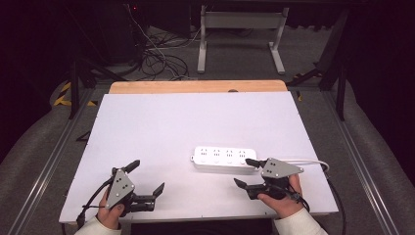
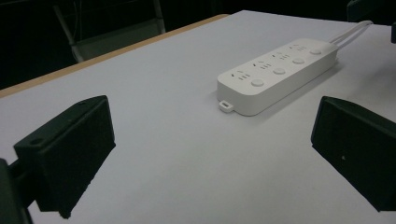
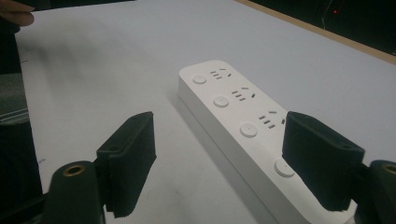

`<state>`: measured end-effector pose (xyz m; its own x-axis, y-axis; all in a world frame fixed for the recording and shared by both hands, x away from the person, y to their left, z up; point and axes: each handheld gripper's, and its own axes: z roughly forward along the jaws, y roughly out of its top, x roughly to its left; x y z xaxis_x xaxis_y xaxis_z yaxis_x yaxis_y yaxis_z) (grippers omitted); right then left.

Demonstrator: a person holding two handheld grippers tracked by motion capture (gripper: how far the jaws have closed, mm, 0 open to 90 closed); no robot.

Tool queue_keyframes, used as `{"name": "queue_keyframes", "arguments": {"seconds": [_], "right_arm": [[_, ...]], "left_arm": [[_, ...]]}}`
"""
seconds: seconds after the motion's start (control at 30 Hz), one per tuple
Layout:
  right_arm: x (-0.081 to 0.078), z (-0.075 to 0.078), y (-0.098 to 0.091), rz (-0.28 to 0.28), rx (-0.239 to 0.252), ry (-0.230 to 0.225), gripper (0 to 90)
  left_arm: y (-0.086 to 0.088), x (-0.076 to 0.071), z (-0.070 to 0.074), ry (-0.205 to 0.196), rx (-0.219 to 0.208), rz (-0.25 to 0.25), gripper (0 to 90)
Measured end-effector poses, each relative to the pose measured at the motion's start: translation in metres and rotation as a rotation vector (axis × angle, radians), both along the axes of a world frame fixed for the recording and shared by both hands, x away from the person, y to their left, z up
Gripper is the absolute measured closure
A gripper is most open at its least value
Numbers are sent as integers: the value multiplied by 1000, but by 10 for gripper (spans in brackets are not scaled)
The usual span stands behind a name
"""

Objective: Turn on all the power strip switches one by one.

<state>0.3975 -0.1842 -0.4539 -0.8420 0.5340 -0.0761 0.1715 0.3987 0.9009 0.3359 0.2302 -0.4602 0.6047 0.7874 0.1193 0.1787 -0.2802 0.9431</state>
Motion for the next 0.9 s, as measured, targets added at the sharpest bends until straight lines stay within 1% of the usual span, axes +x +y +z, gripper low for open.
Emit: {"name": "queue_keyframes", "arguments": {"seconds": [0.1,0.17,0.2,0.27,0.37,0.43,0.47,0.53,0.6,0.7,0.73,0.83,0.9], "right_arm": [[0,0,0,1,-2,-1,254],[0,1,1,0,-20,-4,255],[0,1,1,0,-20,-4,255],[0,4,2,11,-25,-11,280],[1,7,4,-2,-42,-9,299],[4,10,4,-23,-52,7,309],[6,11,4,-32,-61,21,311],[9,14,4,-44,-61,56,316],[10,15,3,-48,-58,54,322],[14,21,5,-49,-55,68,355],[15,22,5,-47,-56,69,368],[19,24,8,-29,-55,85,423],[22,25,9,-19,-64,83,457]], "left_arm": [[0,0,0,-5,2,2,2],[1,1,0,-4,1,7,2],[1,1,0,-4,1,7,2],[0,1,0,-4,3,6,2],[0,1,0,-4,11,8,2],[0,1,0,0,4,10,2],[0,1,0,-2,4,12,2],[0,1,0,-1,4,12,2],[0,1,-1,1,3,12,2],[1,1,0,0,8,11,2],[1,1,0,4,2,11,2],[1,1,0,4,3,10,2],[1,1,0,4,3,10,2]]}}
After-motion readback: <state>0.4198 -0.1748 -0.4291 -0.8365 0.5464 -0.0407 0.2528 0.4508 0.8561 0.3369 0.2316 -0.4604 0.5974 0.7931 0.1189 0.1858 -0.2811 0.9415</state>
